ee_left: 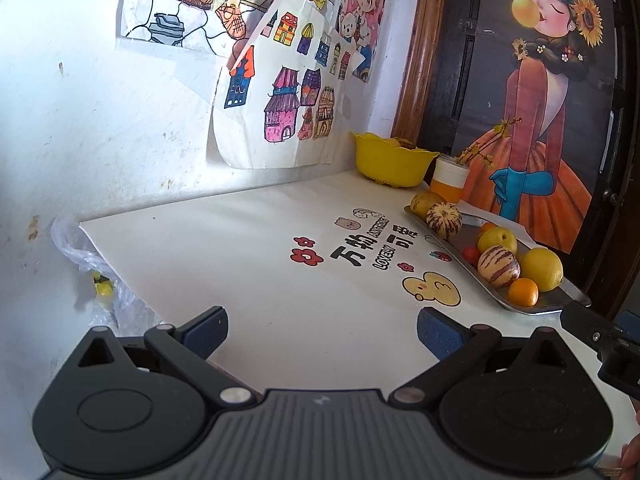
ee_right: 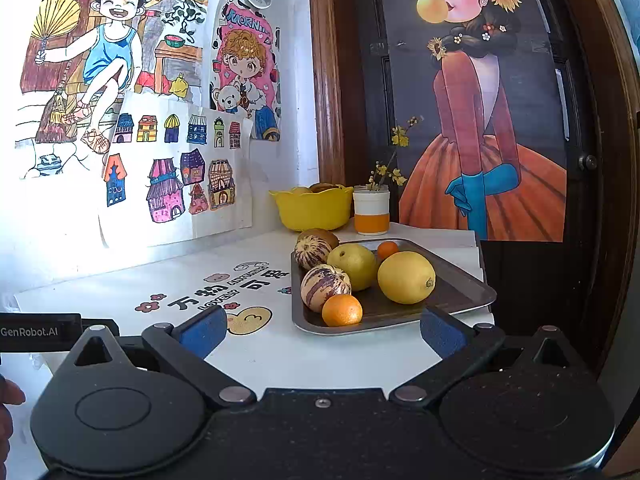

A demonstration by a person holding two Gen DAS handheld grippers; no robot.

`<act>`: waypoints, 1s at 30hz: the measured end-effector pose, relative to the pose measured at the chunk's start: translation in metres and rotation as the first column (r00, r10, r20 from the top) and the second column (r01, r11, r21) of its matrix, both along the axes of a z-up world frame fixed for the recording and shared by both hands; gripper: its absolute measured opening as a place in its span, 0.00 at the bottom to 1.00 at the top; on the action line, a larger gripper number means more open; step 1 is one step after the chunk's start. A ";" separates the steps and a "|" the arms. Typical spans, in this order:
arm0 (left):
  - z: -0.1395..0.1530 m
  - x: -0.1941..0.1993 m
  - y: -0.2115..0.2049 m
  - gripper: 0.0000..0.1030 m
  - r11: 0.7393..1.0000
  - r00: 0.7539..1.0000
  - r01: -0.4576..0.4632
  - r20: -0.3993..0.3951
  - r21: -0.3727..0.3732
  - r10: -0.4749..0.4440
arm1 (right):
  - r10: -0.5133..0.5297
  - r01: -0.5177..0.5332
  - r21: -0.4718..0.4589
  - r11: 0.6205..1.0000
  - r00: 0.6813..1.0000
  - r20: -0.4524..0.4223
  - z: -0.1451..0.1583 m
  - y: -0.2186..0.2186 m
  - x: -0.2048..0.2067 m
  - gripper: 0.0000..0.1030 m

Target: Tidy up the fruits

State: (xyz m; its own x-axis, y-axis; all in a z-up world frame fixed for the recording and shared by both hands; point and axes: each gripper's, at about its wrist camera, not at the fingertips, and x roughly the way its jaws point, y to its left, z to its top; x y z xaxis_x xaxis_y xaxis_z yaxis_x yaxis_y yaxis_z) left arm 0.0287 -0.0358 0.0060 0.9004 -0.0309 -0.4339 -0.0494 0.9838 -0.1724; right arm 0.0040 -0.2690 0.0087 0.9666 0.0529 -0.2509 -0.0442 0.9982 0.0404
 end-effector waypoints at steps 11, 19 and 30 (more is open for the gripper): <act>0.000 0.000 0.000 1.00 1.000 1.000 0.001 0.001 -0.002 -0.001 | -0.001 0.001 0.000 1.000 1.000 0.000 0.000 0.001 0.000 0.99; -0.001 -0.001 -0.001 1.00 1.000 1.000 0.009 -0.002 -0.010 -0.009 | -0.003 0.003 0.002 1.000 1.000 0.000 0.000 0.001 0.000 0.99; -0.001 -0.002 -0.003 1.00 1.000 1.000 0.024 -0.007 -0.001 -0.024 | -0.002 0.002 0.001 1.000 1.000 0.000 0.000 0.000 0.000 0.99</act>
State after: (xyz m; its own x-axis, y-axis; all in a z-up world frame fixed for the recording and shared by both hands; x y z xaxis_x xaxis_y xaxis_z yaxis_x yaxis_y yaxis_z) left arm 0.0270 -0.0391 0.0053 0.8964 -0.0528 -0.4400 -0.0271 0.9845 -0.1735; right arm 0.0037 -0.2685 0.0085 0.9668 0.0509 -0.2506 -0.0419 0.9983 0.0413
